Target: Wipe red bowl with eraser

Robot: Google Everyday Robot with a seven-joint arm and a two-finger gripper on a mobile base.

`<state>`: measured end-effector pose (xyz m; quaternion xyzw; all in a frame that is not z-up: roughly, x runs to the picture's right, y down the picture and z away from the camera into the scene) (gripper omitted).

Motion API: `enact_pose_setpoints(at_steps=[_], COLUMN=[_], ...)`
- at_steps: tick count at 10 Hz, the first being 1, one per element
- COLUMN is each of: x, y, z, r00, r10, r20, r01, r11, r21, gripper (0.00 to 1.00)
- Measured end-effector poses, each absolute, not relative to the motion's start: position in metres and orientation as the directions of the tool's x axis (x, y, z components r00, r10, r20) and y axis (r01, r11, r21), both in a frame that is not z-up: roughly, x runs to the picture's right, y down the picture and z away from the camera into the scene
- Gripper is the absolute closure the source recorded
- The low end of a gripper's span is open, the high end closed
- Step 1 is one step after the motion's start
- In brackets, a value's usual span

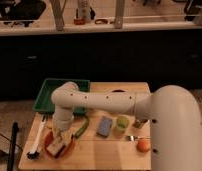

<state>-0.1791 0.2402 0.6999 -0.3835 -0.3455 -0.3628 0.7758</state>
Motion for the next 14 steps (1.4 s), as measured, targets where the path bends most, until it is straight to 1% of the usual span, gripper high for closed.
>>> enact_pose_setpoints(at_steps=[3, 6, 8, 10, 14], x=[-0.178, -0.198, -0.205, -0.214, -0.215], y=[0.228, 0.236, 0.243, 0.250, 0.252], z=[0.710, 0.733, 0.742, 0.747, 0.748], r00=[0.506, 0.499, 0.506, 0.514, 0.518], r10=[-0.298, -0.282, -0.271, -0.267, -0.263], r20=[0.810, 0.820, 0.819, 0.815, 0.814], r01=[0.816, 0.821, 0.815, 0.809, 0.806], r11=[0.470, 0.458, 0.460, 0.466, 0.469], r21=[-0.337, -0.342, -0.351, -0.358, -0.361], gripper=[1.00, 1.00, 1.00, 1.00, 1.00])
